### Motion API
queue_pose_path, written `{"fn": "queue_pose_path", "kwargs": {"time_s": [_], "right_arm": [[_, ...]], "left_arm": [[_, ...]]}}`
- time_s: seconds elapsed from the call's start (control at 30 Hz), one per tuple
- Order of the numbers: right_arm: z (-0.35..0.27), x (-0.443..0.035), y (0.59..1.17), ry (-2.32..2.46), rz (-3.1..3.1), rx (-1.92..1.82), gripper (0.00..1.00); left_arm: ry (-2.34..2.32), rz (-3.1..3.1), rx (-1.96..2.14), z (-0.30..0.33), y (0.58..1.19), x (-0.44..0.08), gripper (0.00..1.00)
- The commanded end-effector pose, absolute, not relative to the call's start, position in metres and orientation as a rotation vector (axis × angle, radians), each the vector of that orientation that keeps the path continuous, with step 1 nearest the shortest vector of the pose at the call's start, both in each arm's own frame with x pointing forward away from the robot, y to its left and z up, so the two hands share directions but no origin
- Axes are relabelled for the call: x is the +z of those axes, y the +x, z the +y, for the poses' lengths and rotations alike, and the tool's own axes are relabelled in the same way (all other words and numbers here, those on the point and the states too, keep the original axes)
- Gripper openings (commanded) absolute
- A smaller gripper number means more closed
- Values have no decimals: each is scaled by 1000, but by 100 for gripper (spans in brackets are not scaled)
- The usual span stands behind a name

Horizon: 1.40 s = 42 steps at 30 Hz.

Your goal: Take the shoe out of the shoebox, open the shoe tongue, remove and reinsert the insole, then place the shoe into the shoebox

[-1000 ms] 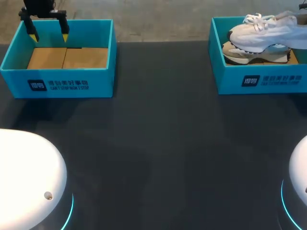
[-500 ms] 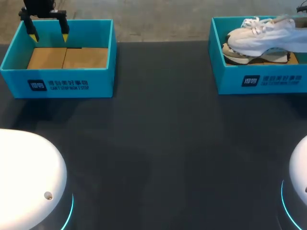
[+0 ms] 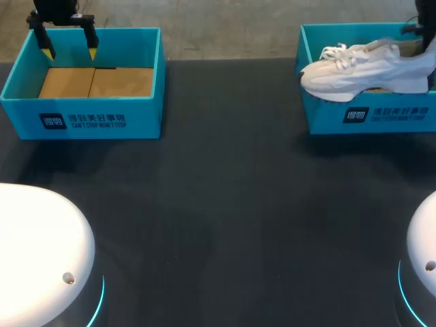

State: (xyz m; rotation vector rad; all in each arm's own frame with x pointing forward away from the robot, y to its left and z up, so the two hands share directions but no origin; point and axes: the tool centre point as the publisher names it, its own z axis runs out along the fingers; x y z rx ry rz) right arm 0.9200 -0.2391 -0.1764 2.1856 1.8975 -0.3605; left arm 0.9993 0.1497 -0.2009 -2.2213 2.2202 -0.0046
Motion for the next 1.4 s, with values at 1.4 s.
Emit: {"fn": "queue_pose_path", "kwargs": {"time_s": [1.4], "right_arm": [[-45,-184,752,2086,2029,-319,0]], "left_arm": [[-2222,2220,-2,150,1000,-200,100]]}}
